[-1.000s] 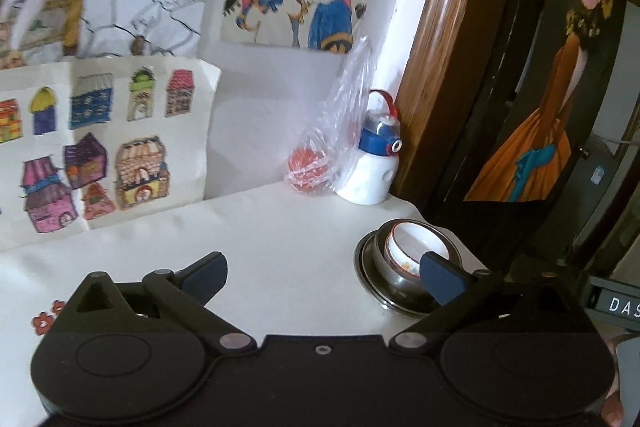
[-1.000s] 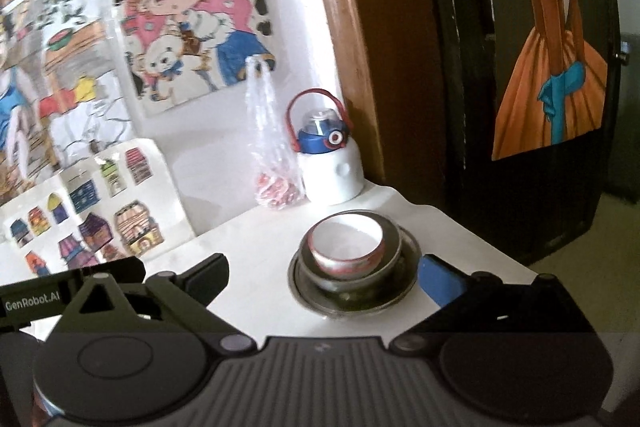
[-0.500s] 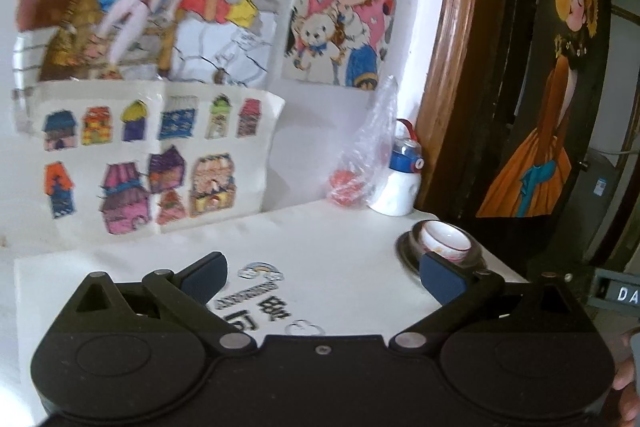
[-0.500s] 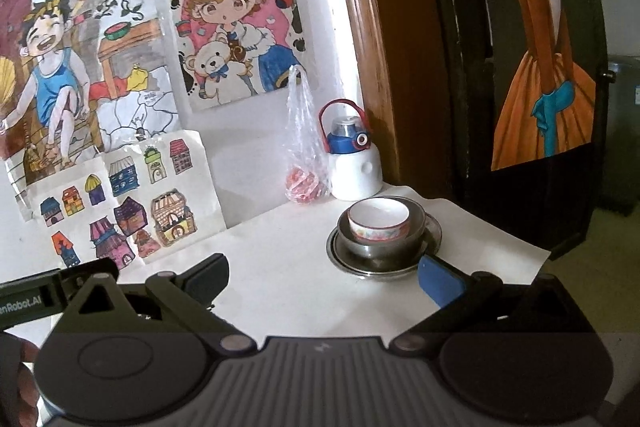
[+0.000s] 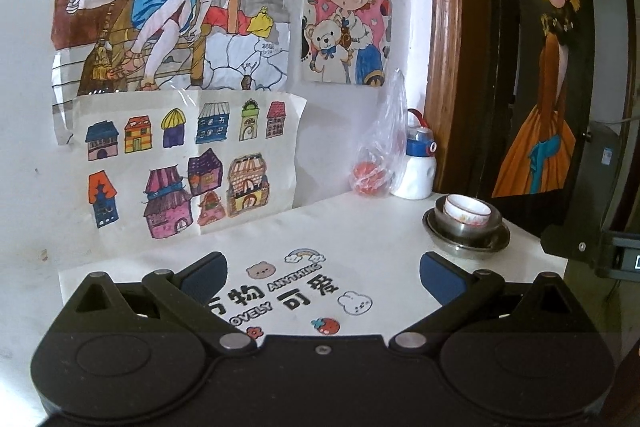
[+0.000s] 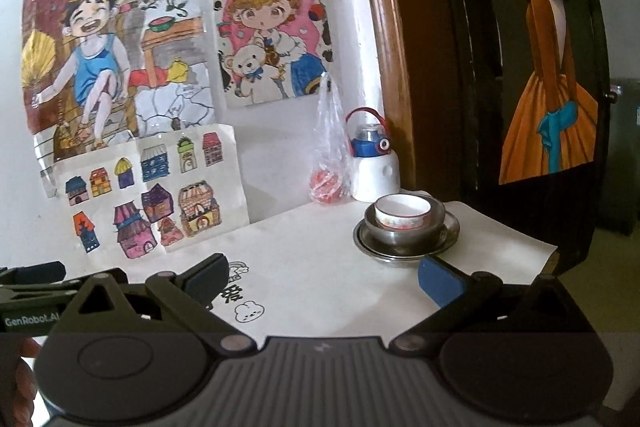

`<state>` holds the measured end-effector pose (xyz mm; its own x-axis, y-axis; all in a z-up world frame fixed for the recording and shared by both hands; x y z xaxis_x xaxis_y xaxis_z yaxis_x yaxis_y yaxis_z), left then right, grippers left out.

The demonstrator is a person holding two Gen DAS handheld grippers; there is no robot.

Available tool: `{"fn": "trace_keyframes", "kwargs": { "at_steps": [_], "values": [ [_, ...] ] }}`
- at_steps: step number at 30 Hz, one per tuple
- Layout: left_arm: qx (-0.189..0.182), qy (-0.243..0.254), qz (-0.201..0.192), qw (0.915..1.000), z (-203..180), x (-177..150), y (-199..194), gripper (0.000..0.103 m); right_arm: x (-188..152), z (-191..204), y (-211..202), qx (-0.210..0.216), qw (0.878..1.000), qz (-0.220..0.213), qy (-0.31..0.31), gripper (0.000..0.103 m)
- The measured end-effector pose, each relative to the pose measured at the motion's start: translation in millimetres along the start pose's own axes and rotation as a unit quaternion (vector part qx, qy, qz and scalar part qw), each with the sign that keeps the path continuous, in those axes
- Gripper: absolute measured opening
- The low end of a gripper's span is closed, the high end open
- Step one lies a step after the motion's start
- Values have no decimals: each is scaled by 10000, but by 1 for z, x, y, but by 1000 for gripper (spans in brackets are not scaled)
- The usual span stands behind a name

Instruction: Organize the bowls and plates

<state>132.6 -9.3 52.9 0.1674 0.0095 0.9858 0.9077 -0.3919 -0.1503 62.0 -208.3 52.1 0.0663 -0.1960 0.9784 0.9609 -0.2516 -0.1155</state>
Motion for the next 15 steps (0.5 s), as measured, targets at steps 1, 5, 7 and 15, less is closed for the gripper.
{"fn": "trace_keyframes", "kwargs": {
  "at_steps": [1, 5, 7, 15],
  "values": [
    [-7, 4, -8, 10000, 1, -2, -3, 102, -2, 3, -2, -8, 10000, -24, -34, 103],
    [-10, -33, -29, 10000, 6, -8, -12, 102, -13, 10, -8, 25, 10000, -52, -81, 103],
    [6, -45, -24, 10000, 8, -12, -15, 102, -19, 13, -11, 36, 10000, -72, -47, 103],
    [103, -139, -23, 9998, 16, -30, -27, 102, -42, 23, -17, 34, 9999, -118, -78, 103]
  ]
}}
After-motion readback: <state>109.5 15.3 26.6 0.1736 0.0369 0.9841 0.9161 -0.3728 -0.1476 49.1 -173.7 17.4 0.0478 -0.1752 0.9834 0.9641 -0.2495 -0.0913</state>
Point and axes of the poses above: each gripper's, at about its wrist camera, not at the fingertips, and y roughly the way its jaws point, z to its left, x to its top, the point moved 1 cm from there along y, roughly the way its jaws point, and after that the axes turned 12 degrees about -z, right-handed, at the moved point
